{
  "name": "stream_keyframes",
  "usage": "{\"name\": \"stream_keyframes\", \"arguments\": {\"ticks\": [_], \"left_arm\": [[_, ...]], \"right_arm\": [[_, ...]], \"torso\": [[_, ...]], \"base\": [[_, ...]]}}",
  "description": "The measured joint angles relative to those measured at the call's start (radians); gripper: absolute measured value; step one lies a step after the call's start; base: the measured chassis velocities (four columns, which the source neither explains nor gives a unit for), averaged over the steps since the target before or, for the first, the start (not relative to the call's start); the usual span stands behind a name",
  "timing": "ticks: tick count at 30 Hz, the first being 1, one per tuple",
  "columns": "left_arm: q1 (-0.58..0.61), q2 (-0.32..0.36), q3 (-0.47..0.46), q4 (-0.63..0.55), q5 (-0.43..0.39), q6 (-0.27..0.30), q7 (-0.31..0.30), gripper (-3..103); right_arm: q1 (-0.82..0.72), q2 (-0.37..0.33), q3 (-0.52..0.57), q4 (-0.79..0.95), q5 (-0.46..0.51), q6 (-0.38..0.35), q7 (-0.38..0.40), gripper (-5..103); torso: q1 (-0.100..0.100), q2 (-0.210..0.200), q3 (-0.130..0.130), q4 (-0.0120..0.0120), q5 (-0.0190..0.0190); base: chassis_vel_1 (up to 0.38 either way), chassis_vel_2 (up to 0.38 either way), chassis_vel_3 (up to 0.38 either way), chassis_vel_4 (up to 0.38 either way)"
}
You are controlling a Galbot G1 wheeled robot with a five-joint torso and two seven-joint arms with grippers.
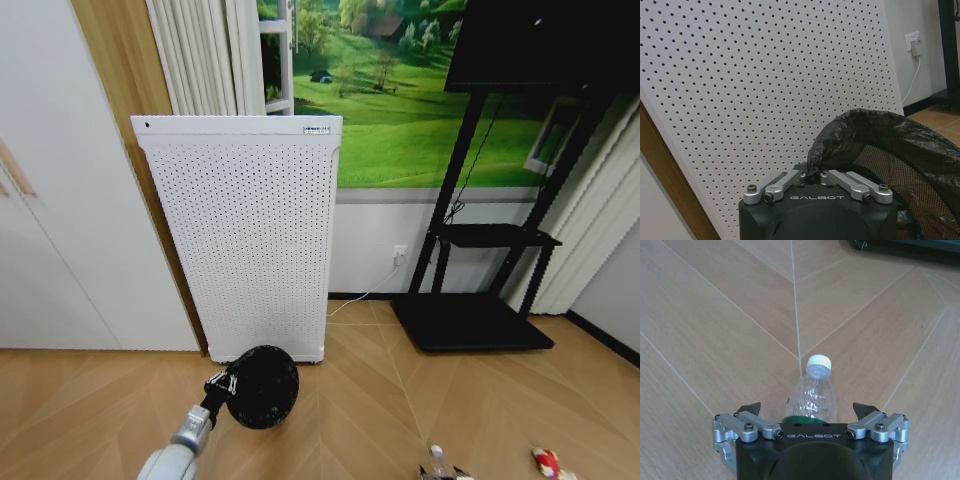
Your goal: Pick up the trash bin and place the garbage on the floor into it.
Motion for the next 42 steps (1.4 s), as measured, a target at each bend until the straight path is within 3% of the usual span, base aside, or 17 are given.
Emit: {"name": "stream_keyframes", "arguments": {"ticks": [13,16,19,22,25,27,30,34,42], "left_arm": [[-0.013,0.000,0.022,0.016,0.003,-0.003,-0.001,7],[-0.013,0.001,0.022,0.018,0.003,-0.006,-0.001,7],[-0.012,0.001,0.021,0.019,0.004,-0.008,-0.001,7],[-0.009,0.000,0.021,0.022,0.007,-0.014,-0.001,7],[-0.009,-0.001,0.021,0.024,0.008,-0.016,-0.001,7],[-0.010,-0.002,0.023,0.025,0.009,-0.016,-0.001,7],[-0.011,-0.002,0.024,0.026,0.010,-0.016,-0.001,7],[-0.013,-0.002,0.025,0.030,0.010,-0.017,-0.001,7],[-0.018,-0.006,0.030,0.030,0.009,-0.017,-0.003,7]], "right_arm": [[-0.001,0.008,0.009,-0.028,-0.001,-0.013,0.011,103],[-0.001,0.012,0.009,-0.032,-0.001,-0.017,0.015,99],[-0.001,0.015,0.009,-0.036,-0.004,-0.019,0.015,93],[-0.001,0.023,0.009,-0.044,-0.023,-0.019,0.022,77],[-0.001,0.027,0.009,-0.047,-0.027,-0.019,0.023,71],[-0.002,0.030,0.009,-0.047,-0.030,-0.017,0.023,60],[-0.002,0.030,0.010,-0.046,-0.032,-0.015,0.022,54],[-0.002,0.031,0.010,-0.045,-0.033,-0.011,0.020,34],[-0.008,0.025,0.010,-0.034,-0.033,-0.011,0.021,22]], "torso": [[0.000,0.000,0.000,0.0000,0.0000],[0.000,0.000,0.000,0.0000,0.0000],[0.000,0.000,0.000,0.0000,0.0000],[0.000,0.000,0.000,0.0000,0.0000],[0.000,0.000,0.000,0.0000,0.0000],[0.000,0.000,0.000,0.0000,-0.0001],[0.000,0.000,0.000,0.0000,-0.0003],[0.000,0.000,0.000,0.0000,-0.0004],[0.000,0.000,0.000,0.0001,0.0003]], "base": [[0.000,0.000,0.000,0.000],[0.000,0.000,0.000,0.000],[0.000,0.000,0.000,0.000],[0.000,0.000,0.000,0.000],[0.000,0.000,0.000,0.000],[0.000,0.000,0.000,0.000],[0.000,0.000,0.000,0.000],[0.000,0.000,0.000,0.000],[0.000,0.000,0.000,0.000]]}}
